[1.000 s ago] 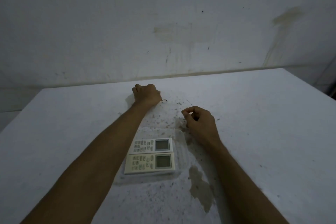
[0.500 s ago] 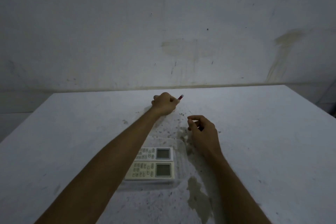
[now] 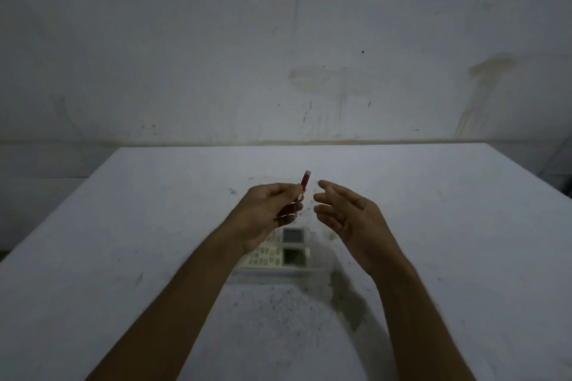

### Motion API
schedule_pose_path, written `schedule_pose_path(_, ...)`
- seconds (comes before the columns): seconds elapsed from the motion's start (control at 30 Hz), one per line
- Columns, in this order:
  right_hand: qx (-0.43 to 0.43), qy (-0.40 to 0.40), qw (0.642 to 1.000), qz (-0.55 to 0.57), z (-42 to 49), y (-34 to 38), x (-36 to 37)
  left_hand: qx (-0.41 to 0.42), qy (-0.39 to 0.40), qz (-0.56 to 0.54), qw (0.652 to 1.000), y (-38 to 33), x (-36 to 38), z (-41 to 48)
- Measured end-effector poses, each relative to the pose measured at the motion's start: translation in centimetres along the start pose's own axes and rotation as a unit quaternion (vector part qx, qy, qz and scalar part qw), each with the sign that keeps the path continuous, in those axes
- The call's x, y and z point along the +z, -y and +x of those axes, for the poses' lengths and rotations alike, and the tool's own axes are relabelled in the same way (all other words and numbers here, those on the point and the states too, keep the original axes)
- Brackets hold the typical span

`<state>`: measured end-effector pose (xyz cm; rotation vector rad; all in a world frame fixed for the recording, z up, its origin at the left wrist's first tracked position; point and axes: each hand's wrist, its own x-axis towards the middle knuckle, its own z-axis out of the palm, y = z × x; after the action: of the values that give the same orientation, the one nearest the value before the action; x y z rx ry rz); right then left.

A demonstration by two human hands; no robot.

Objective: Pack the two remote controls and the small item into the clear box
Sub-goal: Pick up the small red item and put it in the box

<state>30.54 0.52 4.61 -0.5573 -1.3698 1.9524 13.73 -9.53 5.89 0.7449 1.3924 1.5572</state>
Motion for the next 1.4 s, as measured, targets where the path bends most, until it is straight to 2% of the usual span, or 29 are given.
schedule_pose_path(0.13,-0.036,-0.012,0.992,-0.121,-2.1,-0.8,1.4,0.053,0.02,0.132,0.99,1.5,0.3,-3.2)
schedule_pose_path(0.2,-0.041,-0.013,0.985,-0.17,-2.8,-1.1,1.7,0.077,0.017,0.159,0.984,2.4,0.6,-4.1)
schedule_pose_path(0.3,-0.039,-0.026,0.982,-0.181,-3.3,-0.8,1.4,0.12,0.002,0.205,0.971,3.1,0.9,-4.7)
schedule_pose_path(0.37,-0.048,-0.045,0.977,-0.201,-3.2,-0.5,1.0,0.186,-0.029,0.299,0.935,3.5,0.6,-4.5)
schedule_pose_path(0.47,-0.084,-0.091,0.943,-0.31,-2.8,-0.1,0.3,0.266,-0.049,0.417,0.868,3.9,-1.1,-4.4)
schedule_pose_path(0.53,-0.114,-0.095,0.904,-0.401,-2.4,0.1,0.1,0.233,-0.001,0.499,0.835,4.2,-2.3,-4.0)
schedule_pose_path(0.63,-0.129,-0.081,0.848,-0.507,-1.9,-0.3,0.2,0.173,0.041,0.622,0.763,4.8,-3.0,-3.2)
schedule_pose_path(0.73,-0.113,-0.06,0.808,-0.576,-1.7,-1.1,0.1,0.197,0.043,0.665,0.719,4.9,-3.3,-2.3)
schedule_pose_path(0.8,-0.096,-0.035,0.797,-0.595,-1.5,-1.6,0.0,0.221,0.038,0.675,0.703,5.1,-3.8,-1.9)
schedule_pose_path(0.9,-0.098,-0.013,0.784,-0.613,-1.0,-2.6,-0.2,0.235,0.033,0.671,0.703,5.7,-4.1,-1.8)
schedule_pose_path(1.07,-0.104,-0.016,0.696,-0.711,0.4,-3.8,-1.2,0.26,0.02,0.661,0.704,6.1,-4.3,-1.6)
schedule_pose_path(1.13,-0.115,-0.005,0.688,-0.716,0.6,-3.8,-1.4,0.264,0.019,0.658,0.705,6.1,-4.4,-1.7)
schedule_pose_path(1.23,-0.135,-0.003,0.761,-0.634,0.9,-3.4,-1.5,0.251,0.041,0.644,0.721,5.7,-4.5,-1.8)
schedule_pose_path(1.33,-0.158,-0.057,0.823,-0.543,1.9,-3.2,-1.6,0.21,0.07,0.548,0.807,4.4,-5.0,-1.4)
schedule_pose_path(1.4,-0.14,-0.103,0.852,-0.494,2.7,-3.6,-2.1,0.19,0.066,0.503,0.841,3.3,-5.1,-0.5)
